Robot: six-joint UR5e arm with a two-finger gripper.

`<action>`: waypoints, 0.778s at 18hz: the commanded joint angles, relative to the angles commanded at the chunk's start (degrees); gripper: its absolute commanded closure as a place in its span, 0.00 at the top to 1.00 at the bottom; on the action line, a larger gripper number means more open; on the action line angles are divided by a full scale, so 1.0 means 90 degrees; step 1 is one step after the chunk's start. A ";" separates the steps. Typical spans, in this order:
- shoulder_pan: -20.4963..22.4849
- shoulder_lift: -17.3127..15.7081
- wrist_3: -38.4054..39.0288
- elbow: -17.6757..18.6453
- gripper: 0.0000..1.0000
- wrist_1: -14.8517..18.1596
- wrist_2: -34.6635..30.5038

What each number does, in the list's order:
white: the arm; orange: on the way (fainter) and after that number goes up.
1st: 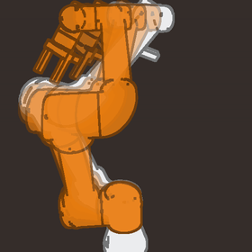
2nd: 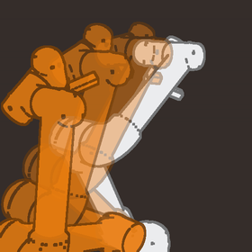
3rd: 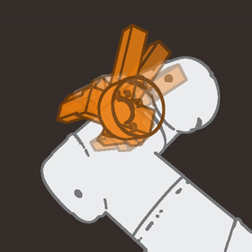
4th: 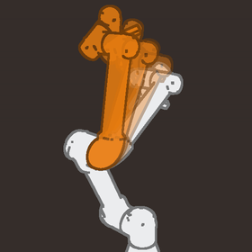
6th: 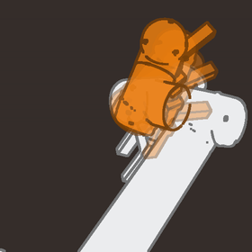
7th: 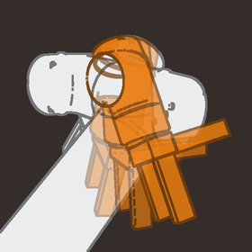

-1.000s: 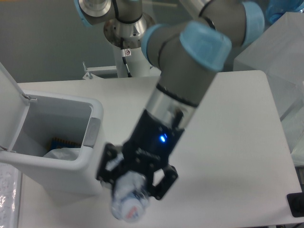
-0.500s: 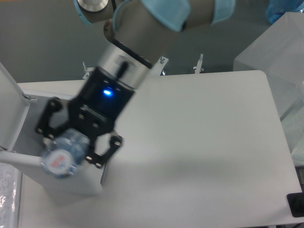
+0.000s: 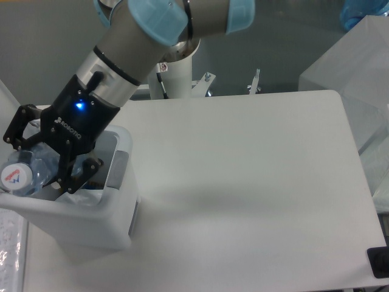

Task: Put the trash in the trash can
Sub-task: 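Lower the bottle into the bin and open the gripper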

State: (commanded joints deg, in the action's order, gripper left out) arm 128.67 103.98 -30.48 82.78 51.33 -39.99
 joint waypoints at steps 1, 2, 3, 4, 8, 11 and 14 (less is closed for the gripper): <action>0.0000 -0.0010 -0.0050 0.0049 1.00 0.0000 -0.0010; 0.0000 -0.0029 -0.0060 0.0088 1.00 0.0000 -0.0010; 0.0010 -0.0029 -0.0070 0.0127 1.00 0.0000 -0.0010; 0.0019 -0.0029 -0.0080 0.0167 1.00 0.0000 -0.0010; 0.0156 -0.0020 -0.0090 0.0196 1.00 0.0000 -0.0029; 0.0293 -0.0029 -0.0080 0.0206 1.00 0.0000 -0.0049; 0.0429 -0.0010 -0.0090 0.0118 1.00 -0.0049 -0.0165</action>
State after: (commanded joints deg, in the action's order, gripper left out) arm 132.54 103.89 -31.29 83.85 50.89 -41.48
